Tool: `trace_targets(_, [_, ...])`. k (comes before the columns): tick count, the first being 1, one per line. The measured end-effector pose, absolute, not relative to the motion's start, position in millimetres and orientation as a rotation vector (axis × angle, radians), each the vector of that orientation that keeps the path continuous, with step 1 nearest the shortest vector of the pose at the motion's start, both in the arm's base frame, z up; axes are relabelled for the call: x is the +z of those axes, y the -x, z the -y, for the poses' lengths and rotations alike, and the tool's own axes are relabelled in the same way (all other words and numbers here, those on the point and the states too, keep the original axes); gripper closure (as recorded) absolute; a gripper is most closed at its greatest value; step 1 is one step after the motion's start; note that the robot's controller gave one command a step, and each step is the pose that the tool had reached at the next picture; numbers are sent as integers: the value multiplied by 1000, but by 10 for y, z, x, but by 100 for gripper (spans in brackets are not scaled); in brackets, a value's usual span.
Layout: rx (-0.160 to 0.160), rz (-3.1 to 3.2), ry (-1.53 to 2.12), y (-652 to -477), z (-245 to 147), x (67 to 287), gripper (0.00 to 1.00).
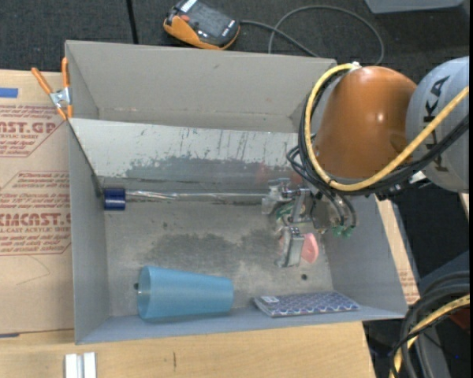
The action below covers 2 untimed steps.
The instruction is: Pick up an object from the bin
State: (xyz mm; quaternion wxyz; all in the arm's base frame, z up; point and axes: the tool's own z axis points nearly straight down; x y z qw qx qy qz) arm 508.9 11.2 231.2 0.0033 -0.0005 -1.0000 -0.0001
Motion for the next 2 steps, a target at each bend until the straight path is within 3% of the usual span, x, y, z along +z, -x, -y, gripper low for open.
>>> trace_targets(1, [0, 3143, 2, -5102, -113, 2358, 0])
trace_targets(2, [-3, 3141, 2, -5062, 299, 2281, 0])
